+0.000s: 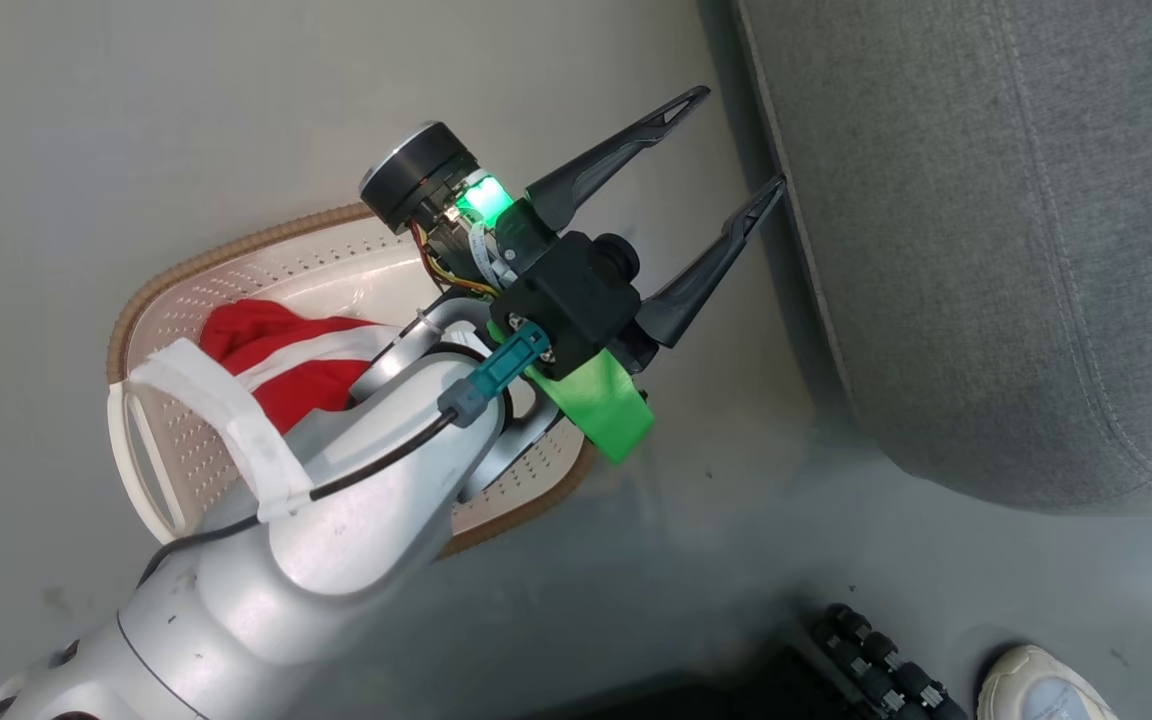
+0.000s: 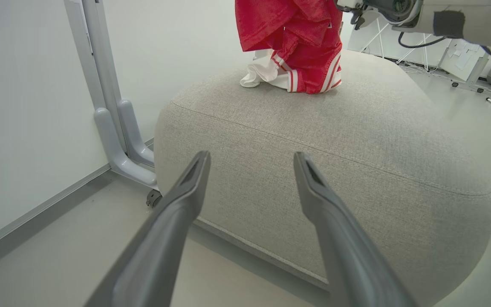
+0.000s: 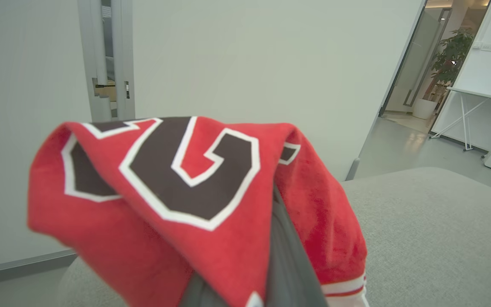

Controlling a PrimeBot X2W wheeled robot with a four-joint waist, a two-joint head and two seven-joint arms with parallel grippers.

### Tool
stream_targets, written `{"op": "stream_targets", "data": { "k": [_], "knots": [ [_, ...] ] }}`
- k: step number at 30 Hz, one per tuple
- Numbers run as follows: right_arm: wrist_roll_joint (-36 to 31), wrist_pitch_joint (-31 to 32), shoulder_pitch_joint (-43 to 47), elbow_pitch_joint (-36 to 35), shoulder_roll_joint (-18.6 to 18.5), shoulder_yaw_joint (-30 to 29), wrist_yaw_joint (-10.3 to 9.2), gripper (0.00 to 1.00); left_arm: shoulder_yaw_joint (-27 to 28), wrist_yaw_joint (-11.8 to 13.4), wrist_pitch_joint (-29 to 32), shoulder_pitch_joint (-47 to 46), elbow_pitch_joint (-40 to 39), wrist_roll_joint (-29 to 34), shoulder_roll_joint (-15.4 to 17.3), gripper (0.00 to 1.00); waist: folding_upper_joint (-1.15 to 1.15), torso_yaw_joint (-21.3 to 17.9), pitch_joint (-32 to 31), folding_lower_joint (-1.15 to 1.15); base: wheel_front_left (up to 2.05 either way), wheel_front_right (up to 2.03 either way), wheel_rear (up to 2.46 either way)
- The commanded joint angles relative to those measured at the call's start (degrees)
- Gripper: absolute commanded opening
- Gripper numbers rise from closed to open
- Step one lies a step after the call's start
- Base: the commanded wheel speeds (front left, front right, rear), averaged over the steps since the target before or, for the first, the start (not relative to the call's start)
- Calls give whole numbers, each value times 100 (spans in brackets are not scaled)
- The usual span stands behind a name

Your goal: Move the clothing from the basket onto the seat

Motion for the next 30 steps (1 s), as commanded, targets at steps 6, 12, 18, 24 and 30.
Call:
{"op": "stream_targets", "data": {
  "k": [6, 12, 18, 24, 30],
  "knots": [
    [-23, -15, 96, 837, 106, -236, -6, 0, -32, 11, 4, -141, -46, 37, 83, 100, 49, 84, 293, -1, 0, 0, 0],
    [45, -15, 246, 1259, 194, -314, -6, 0, -48, 29, -31, -142, -5, -22, 83, 100, 49, 97, 250, -1, 0, 0, 0],
    [75, -15, 457, 1141, 297, -302, -6, 100, -54, 54, -112, -73, 77, -67, 92, 100, 49, 75, 41, -1, 0, 0, 0],
    [107, -15, 1177, 665, 538, -99, -6, 100, -19, 114, -252, 198, 238, -212, 60, 100, 49, -17, -535, -1, 0, 0, 0],
    [109, -15, 2048, 194, 674, 252, -6, 100, 68, 200, -366, 532, 403, -382, 10, 100, 49, -94, -1208, -1, 0, 0, 0]
  ]
}}
